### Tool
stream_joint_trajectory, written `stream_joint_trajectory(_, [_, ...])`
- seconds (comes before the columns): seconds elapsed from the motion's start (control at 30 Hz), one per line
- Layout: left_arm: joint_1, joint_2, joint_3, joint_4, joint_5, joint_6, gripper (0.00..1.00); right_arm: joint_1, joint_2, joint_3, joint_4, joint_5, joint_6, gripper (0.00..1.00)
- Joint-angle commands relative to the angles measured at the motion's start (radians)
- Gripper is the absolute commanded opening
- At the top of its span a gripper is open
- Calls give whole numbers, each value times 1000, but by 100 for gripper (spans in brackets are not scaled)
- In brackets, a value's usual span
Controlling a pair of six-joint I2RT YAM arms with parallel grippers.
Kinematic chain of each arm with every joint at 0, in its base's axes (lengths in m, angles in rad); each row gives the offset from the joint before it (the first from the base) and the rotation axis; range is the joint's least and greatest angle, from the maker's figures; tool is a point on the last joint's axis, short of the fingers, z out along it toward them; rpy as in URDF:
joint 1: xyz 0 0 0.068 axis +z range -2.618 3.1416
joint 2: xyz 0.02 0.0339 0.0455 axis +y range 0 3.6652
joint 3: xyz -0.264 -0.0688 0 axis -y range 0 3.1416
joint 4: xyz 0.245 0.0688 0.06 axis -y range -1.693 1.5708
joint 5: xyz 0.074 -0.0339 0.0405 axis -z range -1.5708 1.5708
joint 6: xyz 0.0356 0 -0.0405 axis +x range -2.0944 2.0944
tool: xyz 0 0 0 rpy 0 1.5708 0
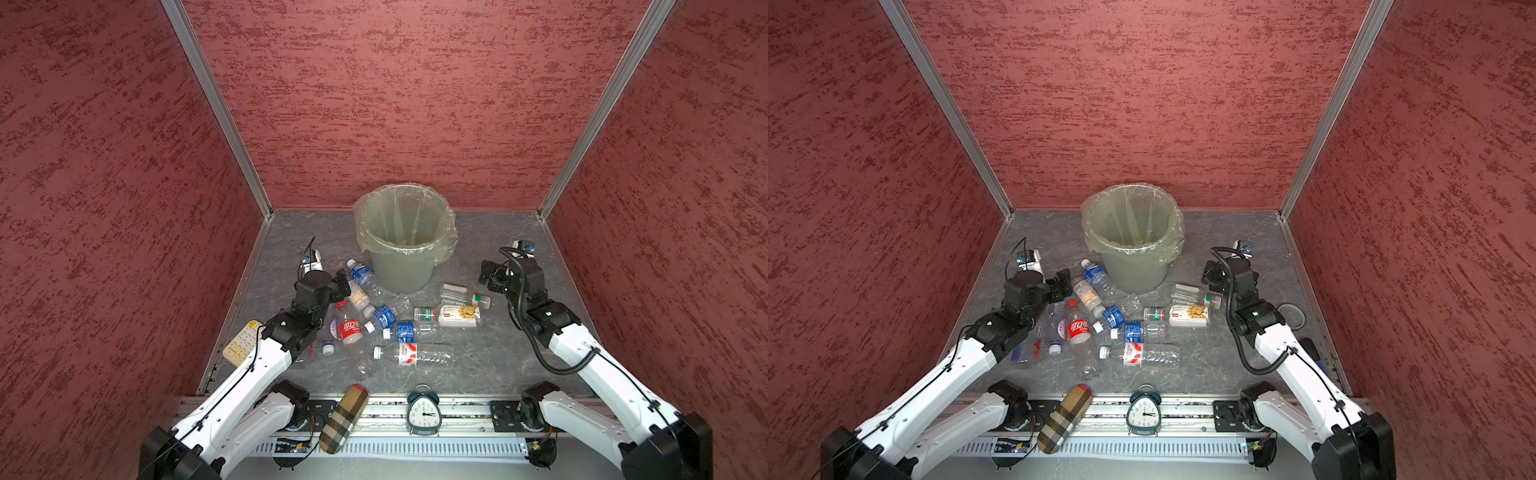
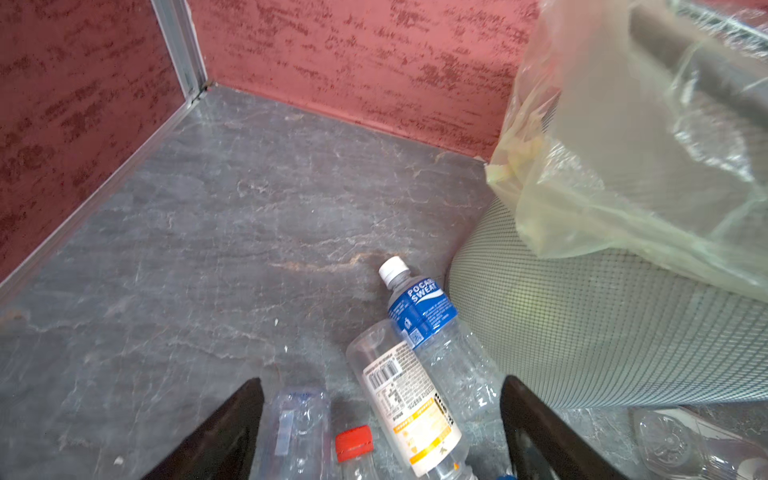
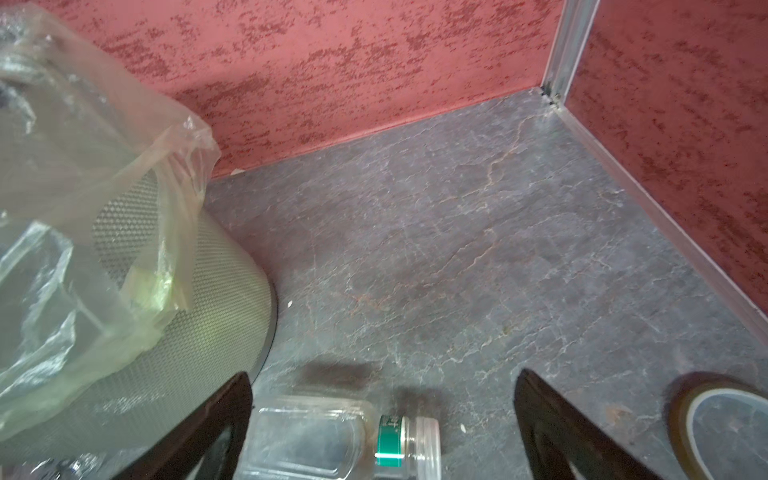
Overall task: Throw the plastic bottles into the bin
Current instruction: 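Move the left gripper over the blue-capped bottle while the right gripper approaches the bottles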
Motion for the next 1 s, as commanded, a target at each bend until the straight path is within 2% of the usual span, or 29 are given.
stream_joint_trajectory(0.0, [-1,-2,11,-182,-49,-104,89,30,22,32,-67,-84,17,96])
stream_joint_trajectory(0.23, [1,-45,-33,-337,-91,-255,89,101,58,8,-77,-104,21,95])
stream_joint_trajectory(0.37, [18,-87,-66,-374,-93,-284,90,119,73,1,-81,-118,23,95])
stream_joint_trajectory(0.7, [205,-163,-194,-387,102,-343,93,136,92,-19,-83,-143,48,98])
stream_joint_trajectory(0.83, [242,-183,-202,-387,134,-334,94,142,93,-22,-83,-145,56,98])
stream_joint_trajectory(0.97, [280,-136,-191,-403,179,-316,96,149,101,-16,-89,-142,58,98])
